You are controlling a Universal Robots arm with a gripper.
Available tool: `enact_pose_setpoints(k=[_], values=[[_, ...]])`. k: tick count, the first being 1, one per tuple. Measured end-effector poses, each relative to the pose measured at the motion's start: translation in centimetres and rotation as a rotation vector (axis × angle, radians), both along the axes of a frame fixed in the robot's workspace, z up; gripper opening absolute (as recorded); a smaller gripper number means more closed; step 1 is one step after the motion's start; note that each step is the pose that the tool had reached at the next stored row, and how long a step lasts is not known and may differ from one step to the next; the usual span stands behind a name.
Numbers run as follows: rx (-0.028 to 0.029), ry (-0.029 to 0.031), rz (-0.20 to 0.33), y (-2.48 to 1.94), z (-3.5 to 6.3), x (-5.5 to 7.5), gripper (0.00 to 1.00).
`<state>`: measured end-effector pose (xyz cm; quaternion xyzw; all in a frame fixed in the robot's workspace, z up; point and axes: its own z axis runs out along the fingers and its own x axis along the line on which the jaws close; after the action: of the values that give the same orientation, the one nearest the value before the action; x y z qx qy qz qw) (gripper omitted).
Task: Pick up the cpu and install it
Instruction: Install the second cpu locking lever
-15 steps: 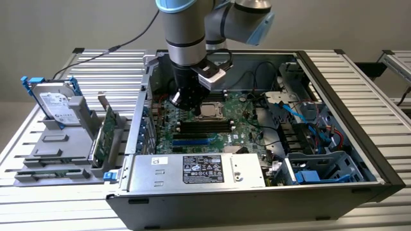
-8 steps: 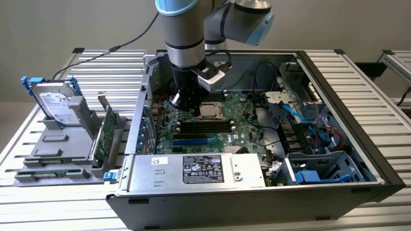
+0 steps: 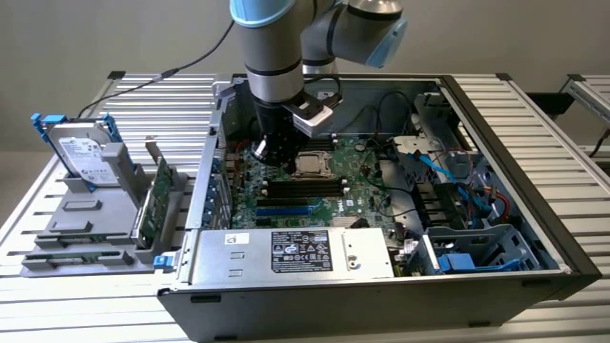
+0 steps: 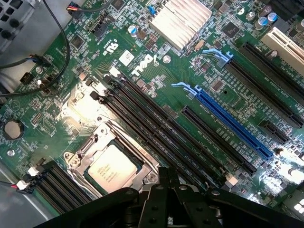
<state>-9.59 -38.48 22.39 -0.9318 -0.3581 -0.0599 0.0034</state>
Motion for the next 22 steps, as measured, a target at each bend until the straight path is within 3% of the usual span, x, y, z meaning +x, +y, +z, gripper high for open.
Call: enact_pose_setpoints(k=[22], values=[[0.0034,-0.0014,0.055,0.95,-1.83,-1.1,0.11]])
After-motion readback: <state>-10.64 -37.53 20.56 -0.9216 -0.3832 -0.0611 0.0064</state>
